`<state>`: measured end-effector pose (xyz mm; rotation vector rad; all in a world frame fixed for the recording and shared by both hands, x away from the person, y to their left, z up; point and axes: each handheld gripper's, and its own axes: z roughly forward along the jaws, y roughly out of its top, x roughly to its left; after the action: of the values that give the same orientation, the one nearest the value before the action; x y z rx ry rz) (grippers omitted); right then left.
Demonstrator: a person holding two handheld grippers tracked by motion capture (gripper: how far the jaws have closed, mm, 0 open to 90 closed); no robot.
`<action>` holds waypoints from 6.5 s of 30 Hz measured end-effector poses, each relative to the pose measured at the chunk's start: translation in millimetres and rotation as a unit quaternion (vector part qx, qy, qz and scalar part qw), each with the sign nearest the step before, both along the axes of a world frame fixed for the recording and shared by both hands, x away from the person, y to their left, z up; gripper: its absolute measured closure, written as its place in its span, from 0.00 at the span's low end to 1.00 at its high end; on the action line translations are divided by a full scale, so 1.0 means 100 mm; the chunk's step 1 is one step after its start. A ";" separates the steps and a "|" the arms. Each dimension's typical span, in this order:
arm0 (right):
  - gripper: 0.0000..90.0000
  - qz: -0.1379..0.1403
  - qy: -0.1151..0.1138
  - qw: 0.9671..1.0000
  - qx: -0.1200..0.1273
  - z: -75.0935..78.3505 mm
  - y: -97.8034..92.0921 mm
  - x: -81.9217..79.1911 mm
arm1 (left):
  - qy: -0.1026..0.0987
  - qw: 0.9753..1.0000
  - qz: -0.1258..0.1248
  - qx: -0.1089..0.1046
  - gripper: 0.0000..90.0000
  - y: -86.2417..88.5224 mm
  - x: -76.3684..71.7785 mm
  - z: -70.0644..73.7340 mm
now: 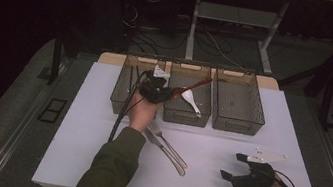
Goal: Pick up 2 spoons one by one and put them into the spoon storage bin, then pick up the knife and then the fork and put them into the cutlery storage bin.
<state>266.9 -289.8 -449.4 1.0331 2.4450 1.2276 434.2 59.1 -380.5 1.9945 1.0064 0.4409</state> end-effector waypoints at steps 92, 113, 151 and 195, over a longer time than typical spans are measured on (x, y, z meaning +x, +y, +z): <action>0.13 0.008 -0.002 1.000 -0.002 0.01 0.04 0.04 | 0.054 0.979 -0.182 0.071 0.99 0.22 -0.93 -0.63; 0.13 0.008 -0.004 1.000 -0.002 0.01 0.03 0.04 | 0.090 0.969 -0.215 0.088 0.99 0.34 -1.05 -0.60; 0.13 0.008 -0.001 1.000 -0.002 0.01 0.04 0.03 | 0.051 0.946 -0.315 0.061 0.81 0.28 -1.59 -0.57; 0.13 0.011 0.000 1.000 -0.001 0.01 0.03 0.04 | 0.044 0.925 -0.371 0.071 0.89 0.29 -1.66 -0.61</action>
<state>270.5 -286.7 -448.5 1.0091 2.4622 1.2324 268.2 87.7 -441.7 2.3554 0.2094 0.0022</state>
